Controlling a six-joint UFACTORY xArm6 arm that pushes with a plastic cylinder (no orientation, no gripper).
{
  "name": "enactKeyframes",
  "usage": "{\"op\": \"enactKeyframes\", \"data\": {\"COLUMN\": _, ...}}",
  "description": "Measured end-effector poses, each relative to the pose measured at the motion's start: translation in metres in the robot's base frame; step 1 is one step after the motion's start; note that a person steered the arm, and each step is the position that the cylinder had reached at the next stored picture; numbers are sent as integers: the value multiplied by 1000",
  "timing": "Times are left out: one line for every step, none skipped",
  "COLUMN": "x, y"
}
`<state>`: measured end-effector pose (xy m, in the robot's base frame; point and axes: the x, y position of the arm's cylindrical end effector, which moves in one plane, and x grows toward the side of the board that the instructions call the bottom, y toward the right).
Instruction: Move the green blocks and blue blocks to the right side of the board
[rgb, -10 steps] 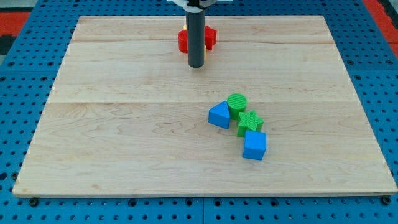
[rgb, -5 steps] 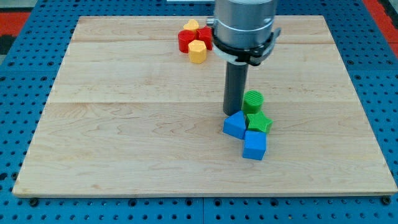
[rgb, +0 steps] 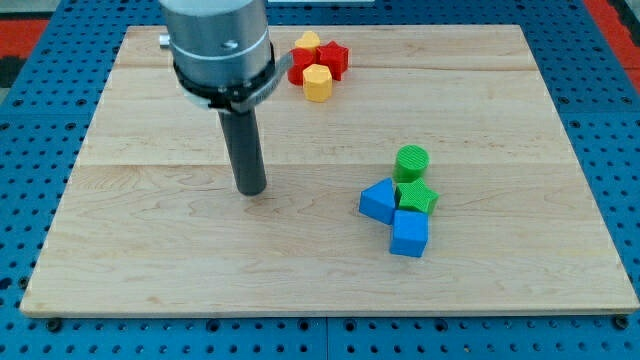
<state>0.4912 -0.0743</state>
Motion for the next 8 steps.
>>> {"op": "enactKeyframes", "data": {"x": 36, "y": 2}}
{"op": "enactKeyframes", "data": {"x": 33, "y": 54}}
{"op": "enactKeyframes", "data": {"x": 25, "y": 107}}
{"op": "enactKeyframes", "data": {"x": 36, "y": 182}}
{"op": "enactKeyframes", "data": {"x": 48, "y": 178}}
{"op": "enactKeyframes", "data": {"x": 67, "y": 121}}
{"op": "enactKeyframes", "data": {"x": 84, "y": 147}}
{"op": "enactKeyframes", "data": {"x": 65, "y": 207}}
